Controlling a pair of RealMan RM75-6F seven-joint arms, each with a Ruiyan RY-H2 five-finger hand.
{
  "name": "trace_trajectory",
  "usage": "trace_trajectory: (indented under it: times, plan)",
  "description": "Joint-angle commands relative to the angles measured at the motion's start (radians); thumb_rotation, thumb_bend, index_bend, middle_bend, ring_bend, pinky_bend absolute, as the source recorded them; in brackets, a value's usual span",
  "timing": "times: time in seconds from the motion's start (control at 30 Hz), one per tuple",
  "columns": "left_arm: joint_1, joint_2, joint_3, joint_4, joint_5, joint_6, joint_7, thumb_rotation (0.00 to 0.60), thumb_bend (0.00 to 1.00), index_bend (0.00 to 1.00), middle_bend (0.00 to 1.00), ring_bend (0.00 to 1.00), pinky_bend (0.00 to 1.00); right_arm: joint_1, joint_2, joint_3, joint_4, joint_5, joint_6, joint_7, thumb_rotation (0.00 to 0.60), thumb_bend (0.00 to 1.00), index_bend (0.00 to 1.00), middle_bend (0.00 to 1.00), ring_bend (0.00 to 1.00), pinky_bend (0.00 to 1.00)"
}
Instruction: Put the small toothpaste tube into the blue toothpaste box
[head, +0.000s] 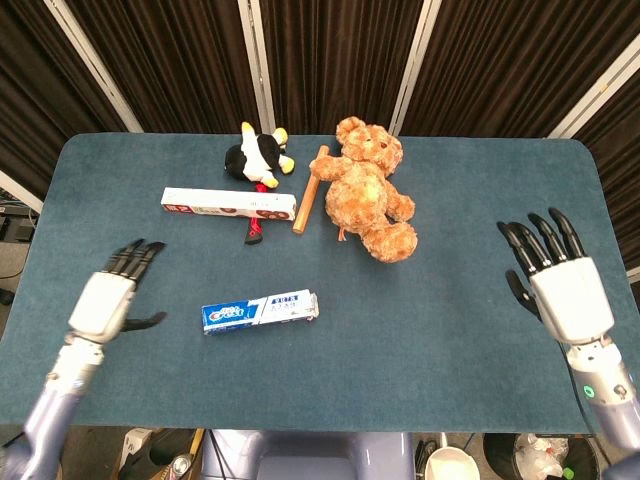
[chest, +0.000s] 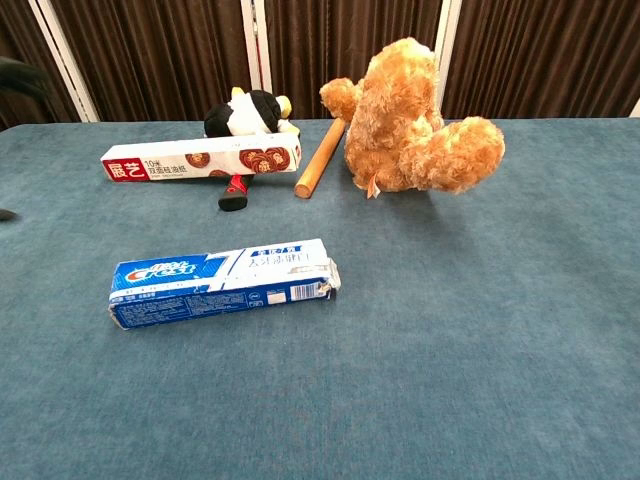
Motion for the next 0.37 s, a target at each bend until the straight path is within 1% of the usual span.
trace_trajectory:
  times: [0.03,0.1,0.17,0.3,0.37]
  plan:
    - [0.067,0.072,0.033,-0.028,-0.005,0.051,0.013,0.600,0.07,0.04,0.03,0.02,0.06,-0.084,-0.002,-0.085,-0.065,0.079,-0.056,0.054,0.600,0.41,0.02,0.10,0.02,0.07]
    - [0.097,0.100,0.055,-0.031,0.002,0.069,-0.001,0.600,0.07,0.03,0.01,0.01,0.04,-0.111,0.000,-0.112,-0.090,0.108,-0.079,0.074,0.600,0.41,0.00,0.03,0.00,0.02]
    - [0.128,0.119,0.071,-0.032,0.005,0.087,-0.020,0.600,0.07,0.03,0.00,0.00,0.03,-0.138,0.000,-0.134,-0.105,0.140,-0.098,0.090,0.600,0.41,0.00,0.00,0.00,0.00]
    - [0.180,0.137,0.089,-0.021,0.017,0.132,-0.042,0.600,0.07,0.03,0.00,0.00,0.03,-0.178,-0.016,-0.143,-0.104,0.166,-0.085,0.095,0.600,0.41,0.00,0.00,0.00,0.00]
    - [0.202,0.137,0.098,0.004,0.024,0.148,-0.040,0.600,0.07,0.03,0.00,0.00,0.03,-0.194,-0.021,-0.144,-0.093,0.165,-0.069,0.088,0.600,0.41,0.00,0.00,0.00,0.00]
